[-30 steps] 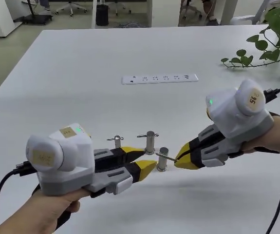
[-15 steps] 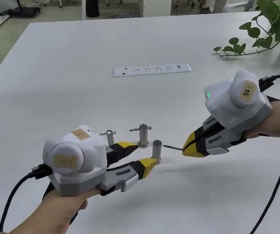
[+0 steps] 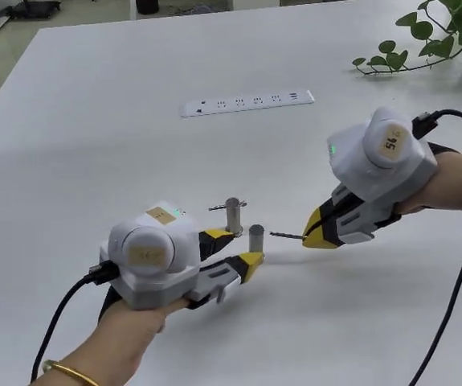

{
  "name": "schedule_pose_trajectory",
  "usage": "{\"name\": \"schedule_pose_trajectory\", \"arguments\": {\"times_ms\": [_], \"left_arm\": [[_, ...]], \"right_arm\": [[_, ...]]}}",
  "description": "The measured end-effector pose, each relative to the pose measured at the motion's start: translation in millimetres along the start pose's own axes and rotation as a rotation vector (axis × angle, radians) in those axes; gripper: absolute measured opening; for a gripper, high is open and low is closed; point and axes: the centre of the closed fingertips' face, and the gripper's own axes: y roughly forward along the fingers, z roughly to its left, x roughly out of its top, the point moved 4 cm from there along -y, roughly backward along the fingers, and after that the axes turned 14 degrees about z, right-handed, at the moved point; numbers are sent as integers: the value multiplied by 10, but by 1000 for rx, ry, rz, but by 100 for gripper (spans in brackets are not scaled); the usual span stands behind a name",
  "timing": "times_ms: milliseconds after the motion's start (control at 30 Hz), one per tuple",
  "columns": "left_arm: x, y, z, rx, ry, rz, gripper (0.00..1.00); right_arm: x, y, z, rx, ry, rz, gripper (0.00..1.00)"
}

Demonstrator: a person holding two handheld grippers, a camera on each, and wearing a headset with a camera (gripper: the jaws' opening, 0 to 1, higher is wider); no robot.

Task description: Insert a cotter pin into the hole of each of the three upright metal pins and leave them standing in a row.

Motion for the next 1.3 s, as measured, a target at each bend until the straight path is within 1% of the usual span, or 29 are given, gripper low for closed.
{"name": "schedule_pose_trajectory", "arguments": {"times_ms": [100, 267, 433, 733, 900, 967, 1067, 1200, 1300], "left_arm": [[-2, 61, 0, -1, 3, 13, 24], [1, 172, 7, 3, -8, 30, 20], [0, 237, -2, 0, -12, 41, 19], [-20, 261, 9, 6, -25, 54, 15], [-29, 274, 2, 8, -26, 58, 12], [-34, 280, 0, 13, -18, 60, 11], [-35, 281, -4, 18, -6, 61, 11], [-38, 281, -3, 13, -1, 63, 11], [-39, 288, -9, 22, 31, 65, 11]], "right_arm": [[-12, 27, -42, 1, -2, 5, 0], [7, 39, -32, 18, 3, -4, 0], [7, 56, -15, 22, -3, 5, 0], [51, 62, -26, 20, -2, -2, 0], [83, 67, -14, 29, -5, -8, 0], [100, 65, -7, 33, -10, -12, 0], [119, 65, -17, 24, -20, -9, 0], [100, 72, -37, 21, -31, -2, 0], [113, 60, -49, 10, -41, -2, 0]]}}
